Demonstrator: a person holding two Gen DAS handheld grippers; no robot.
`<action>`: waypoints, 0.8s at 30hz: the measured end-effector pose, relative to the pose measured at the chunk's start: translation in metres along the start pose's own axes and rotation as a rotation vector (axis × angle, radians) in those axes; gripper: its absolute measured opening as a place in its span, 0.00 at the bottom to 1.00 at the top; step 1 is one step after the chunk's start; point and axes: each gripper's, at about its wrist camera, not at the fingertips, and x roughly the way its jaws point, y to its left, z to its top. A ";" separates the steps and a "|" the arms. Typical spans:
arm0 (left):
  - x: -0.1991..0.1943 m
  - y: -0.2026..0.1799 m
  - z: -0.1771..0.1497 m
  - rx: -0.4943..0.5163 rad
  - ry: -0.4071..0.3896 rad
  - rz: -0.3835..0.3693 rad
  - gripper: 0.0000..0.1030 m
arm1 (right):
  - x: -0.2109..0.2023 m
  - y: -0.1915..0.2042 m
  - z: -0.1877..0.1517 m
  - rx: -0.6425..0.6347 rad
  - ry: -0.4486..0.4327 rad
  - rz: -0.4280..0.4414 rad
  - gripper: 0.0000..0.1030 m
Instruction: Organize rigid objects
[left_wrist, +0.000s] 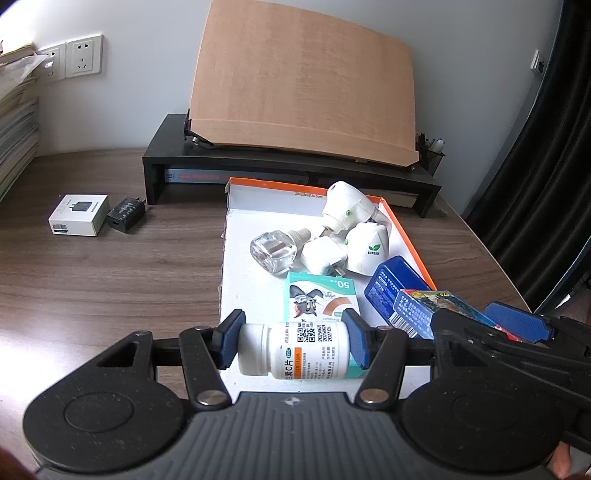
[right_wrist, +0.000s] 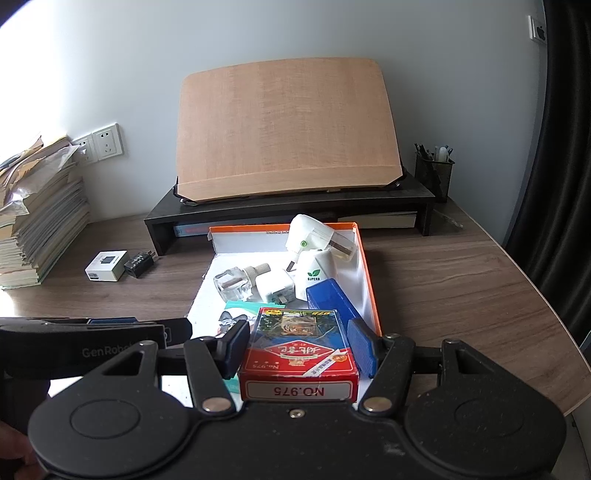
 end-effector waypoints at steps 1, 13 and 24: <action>0.000 0.001 0.000 -0.001 0.000 0.001 0.56 | 0.000 0.000 0.000 0.000 0.000 0.002 0.69; 0.001 0.003 0.001 -0.003 0.001 0.002 0.56 | 0.001 0.003 0.001 -0.005 0.002 0.004 0.69; 0.003 0.001 0.001 -0.001 0.008 -0.003 0.56 | 0.005 0.001 0.002 -0.002 0.006 0.002 0.69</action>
